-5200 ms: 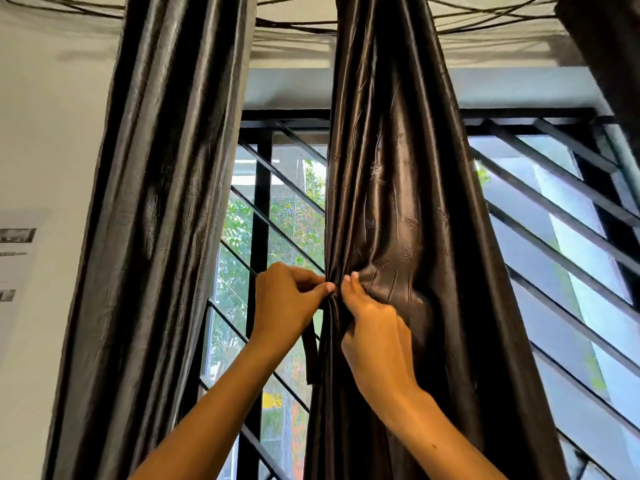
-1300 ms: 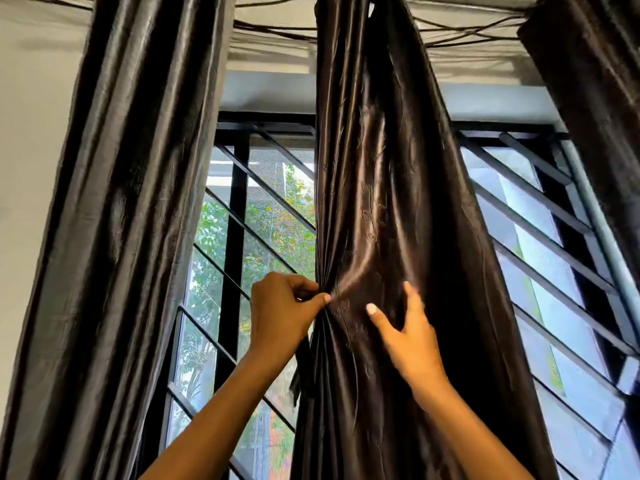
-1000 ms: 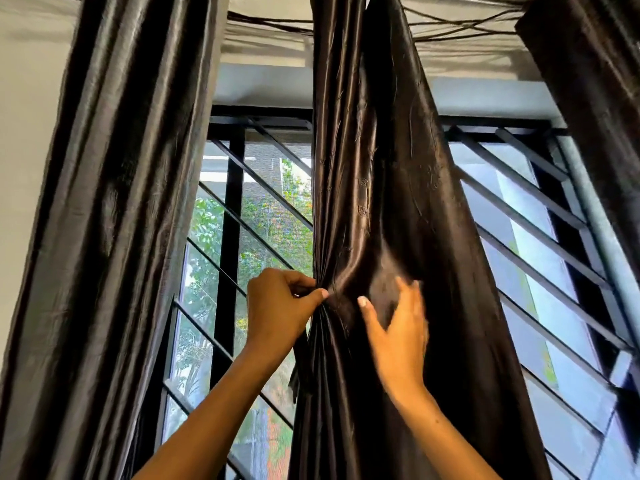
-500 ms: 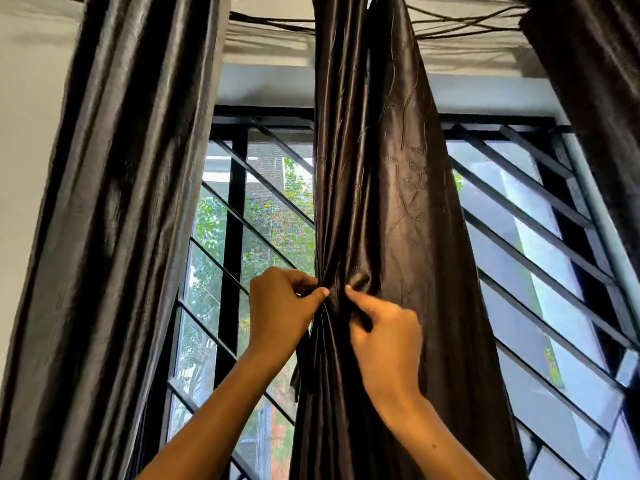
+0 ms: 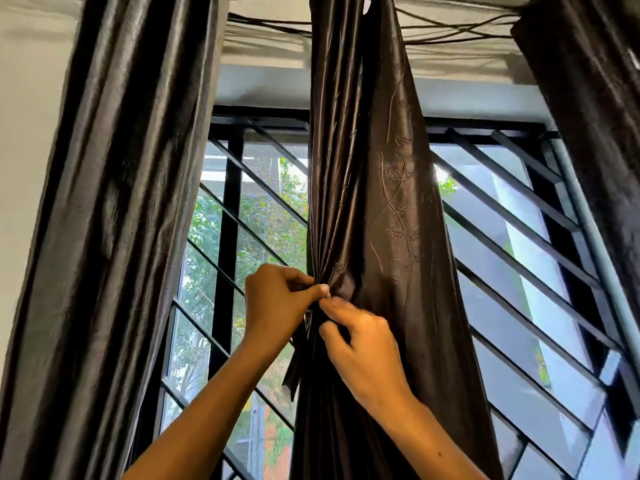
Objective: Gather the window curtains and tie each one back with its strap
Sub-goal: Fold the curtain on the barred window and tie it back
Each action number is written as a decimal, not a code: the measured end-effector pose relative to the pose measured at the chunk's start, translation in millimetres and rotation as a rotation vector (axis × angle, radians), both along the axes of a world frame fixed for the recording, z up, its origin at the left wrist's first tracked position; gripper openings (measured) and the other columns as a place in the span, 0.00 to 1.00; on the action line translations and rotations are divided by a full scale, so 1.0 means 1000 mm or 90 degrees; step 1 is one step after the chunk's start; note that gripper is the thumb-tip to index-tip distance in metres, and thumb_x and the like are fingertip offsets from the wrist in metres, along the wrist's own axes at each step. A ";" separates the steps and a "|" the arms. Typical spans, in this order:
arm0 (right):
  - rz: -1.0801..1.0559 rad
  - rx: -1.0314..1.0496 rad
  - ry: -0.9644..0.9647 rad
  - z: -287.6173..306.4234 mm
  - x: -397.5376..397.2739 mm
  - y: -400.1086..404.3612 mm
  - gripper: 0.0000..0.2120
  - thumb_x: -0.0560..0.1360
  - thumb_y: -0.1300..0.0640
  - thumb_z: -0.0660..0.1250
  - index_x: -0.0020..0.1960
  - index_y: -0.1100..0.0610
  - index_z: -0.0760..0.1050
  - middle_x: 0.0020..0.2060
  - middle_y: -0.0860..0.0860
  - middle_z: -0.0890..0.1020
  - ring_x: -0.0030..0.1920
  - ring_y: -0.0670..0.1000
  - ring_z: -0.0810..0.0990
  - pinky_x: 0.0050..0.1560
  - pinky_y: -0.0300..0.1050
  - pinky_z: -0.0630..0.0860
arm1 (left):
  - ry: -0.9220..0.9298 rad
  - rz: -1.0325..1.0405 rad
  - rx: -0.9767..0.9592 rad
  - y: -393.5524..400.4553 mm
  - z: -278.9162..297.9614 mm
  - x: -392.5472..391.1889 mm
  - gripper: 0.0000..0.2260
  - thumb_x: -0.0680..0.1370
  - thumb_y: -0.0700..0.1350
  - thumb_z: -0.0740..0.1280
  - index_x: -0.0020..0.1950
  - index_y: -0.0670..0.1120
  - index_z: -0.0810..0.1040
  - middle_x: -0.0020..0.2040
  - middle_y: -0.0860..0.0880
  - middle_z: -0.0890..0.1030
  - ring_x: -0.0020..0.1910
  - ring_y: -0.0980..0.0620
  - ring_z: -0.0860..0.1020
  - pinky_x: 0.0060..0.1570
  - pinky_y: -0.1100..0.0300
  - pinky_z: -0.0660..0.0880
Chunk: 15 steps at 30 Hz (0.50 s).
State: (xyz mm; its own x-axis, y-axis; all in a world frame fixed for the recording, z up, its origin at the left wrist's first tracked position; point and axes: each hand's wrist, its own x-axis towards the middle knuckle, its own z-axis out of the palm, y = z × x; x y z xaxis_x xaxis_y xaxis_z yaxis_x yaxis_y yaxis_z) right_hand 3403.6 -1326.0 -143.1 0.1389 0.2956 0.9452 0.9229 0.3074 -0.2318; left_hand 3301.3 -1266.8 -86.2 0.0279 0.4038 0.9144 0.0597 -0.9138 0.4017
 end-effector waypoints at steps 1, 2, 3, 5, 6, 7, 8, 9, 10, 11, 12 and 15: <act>-0.005 0.026 0.004 0.002 0.005 0.002 0.22 0.72 0.42 0.56 0.61 0.45 0.78 0.71 0.46 0.69 0.73 0.47 0.64 0.69 0.44 0.63 | -0.005 0.000 -0.007 0.000 0.001 0.002 0.07 0.65 0.43 0.79 0.38 0.43 0.85 0.33 0.47 0.84 0.31 0.55 0.82 0.39 0.58 0.80; -0.039 0.050 0.023 0.004 0.009 0.002 0.18 0.73 0.42 0.60 0.59 0.44 0.79 0.75 0.48 0.60 0.76 0.48 0.54 0.70 0.49 0.57 | -0.008 -0.005 -0.013 0.000 0.001 0.004 0.06 0.66 0.42 0.78 0.39 0.42 0.85 0.33 0.46 0.84 0.32 0.54 0.82 0.40 0.57 0.80; -0.092 0.075 0.063 0.006 0.015 0.003 0.15 0.74 0.44 0.64 0.59 0.43 0.78 0.77 0.50 0.52 0.77 0.49 0.47 0.71 0.53 0.53 | -0.011 -0.012 -0.020 -0.001 0.000 0.006 0.06 0.66 0.42 0.78 0.39 0.42 0.85 0.33 0.45 0.84 0.32 0.53 0.82 0.39 0.57 0.80; -0.164 0.108 0.182 0.012 0.026 0.001 0.24 0.72 0.45 0.70 0.66 0.48 0.71 0.77 0.56 0.44 0.77 0.55 0.41 0.72 0.61 0.48 | -0.017 -0.015 -0.025 -0.003 0.000 0.009 0.06 0.66 0.41 0.78 0.40 0.41 0.85 0.34 0.44 0.84 0.31 0.53 0.82 0.37 0.60 0.79; -0.147 0.104 0.255 0.015 0.030 -0.002 0.33 0.70 0.44 0.71 0.70 0.51 0.64 0.77 0.59 0.43 0.77 0.58 0.42 0.72 0.63 0.47 | -0.016 -0.008 -0.021 -0.004 -0.001 0.009 0.06 0.66 0.41 0.78 0.41 0.41 0.85 0.35 0.44 0.84 0.31 0.54 0.82 0.37 0.62 0.78; -0.095 0.095 0.319 0.018 0.034 -0.006 0.40 0.69 0.45 0.73 0.74 0.53 0.57 0.77 0.60 0.46 0.77 0.59 0.46 0.72 0.63 0.49 | -0.014 0.001 -0.016 -0.005 -0.001 0.008 0.06 0.66 0.41 0.78 0.41 0.41 0.85 0.35 0.45 0.84 0.32 0.54 0.82 0.39 0.62 0.78; -0.017 0.081 0.368 0.021 0.039 -0.007 0.45 0.68 0.47 0.75 0.75 0.55 0.53 0.76 0.61 0.52 0.76 0.59 0.53 0.72 0.59 0.54 | -0.012 0.008 -0.013 -0.006 -0.002 0.007 0.06 0.67 0.41 0.78 0.41 0.42 0.85 0.35 0.45 0.84 0.33 0.54 0.82 0.40 0.62 0.78; 0.063 0.068 0.396 0.023 0.044 -0.008 0.46 0.68 0.50 0.76 0.76 0.56 0.53 0.74 0.60 0.61 0.73 0.57 0.62 0.71 0.53 0.60 | -0.012 0.011 -0.010 -0.007 -0.002 0.006 0.06 0.67 0.42 0.78 0.41 0.42 0.85 0.35 0.45 0.84 0.34 0.54 0.82 0.42 0.62 0.78; 0.122 0.057 0.400 0.022 0.044 -0.009 0.43 0.68 0.53 0.76 0.75 0.57 0.57 0.69 0.58 0.70 0.69 0.54 0.70 0.69 0.51 0.66 | -0.011 0.011 -0.007 -0.007 -0.002 0.005 0.06 0.67 0.42 0.78 0.42 0.42 0.85 0.35 0.45 0.84 0.34 0.54 0.82 0.43 0.62 0.78; 0.144 0.058 0.377 0.021 0.043 -0.008 0.37 0.68 0.56 0.76 0.73 0.56 0.63 0.63 0.56 0.77 0.63 0.51 0.76 0.66 0.52 0.71 | -0.010 0.010 -0.004 -0.007 -0.003 0.005 0.07 0.67 0.42 0.78 0.42 0.42 0.85 0.36 0.45 0.84 0.35 0.54 0.82 0.44 0.61 0.79; 0.123 0.071 0.336 0.018 0.041 -0.006 0.29 0.69 0.60 0.75 0.69 0.54 0.71 0.56 0.53 0.82 0.58 0.48 0.80 0.61 0.53 0.75 | -0.009 0.011 -0.002 -0.008 -0.003 0.006 0.07 0.67 0.42 0.78 0.42 0.42 0.85 0.37 0.45 0.84 0.36 0.53 0.82 0.45 0.60 0.79; -0.053 0.073 0.168 0.010 0.028 -0.005 0.26 0.71 0.65 0.64 0.64 0.44 0.76 0.48 0.51 0.85 0.49 0.52 0.84 0.47 0.52 0.79 | -0.005 0.024 0.018 -0.010 -0.005 0.010 0.08 0.68 0.42 0.77 0.43 0.41 0.85 0.38 0.45 0.85 0.37 0.53 0.82 0.46 0.60 0.79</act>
State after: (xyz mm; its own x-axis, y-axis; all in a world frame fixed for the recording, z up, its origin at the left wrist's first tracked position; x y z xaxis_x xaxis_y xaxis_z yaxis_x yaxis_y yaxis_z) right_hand 3431.6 -1331.0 -133.0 0.4029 0.1670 0.8999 0.8588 0.2710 -0.4348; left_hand 3311.8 -1276.9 -91.0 0.0064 0.3782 0.9257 0.0906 -0.9221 0.3761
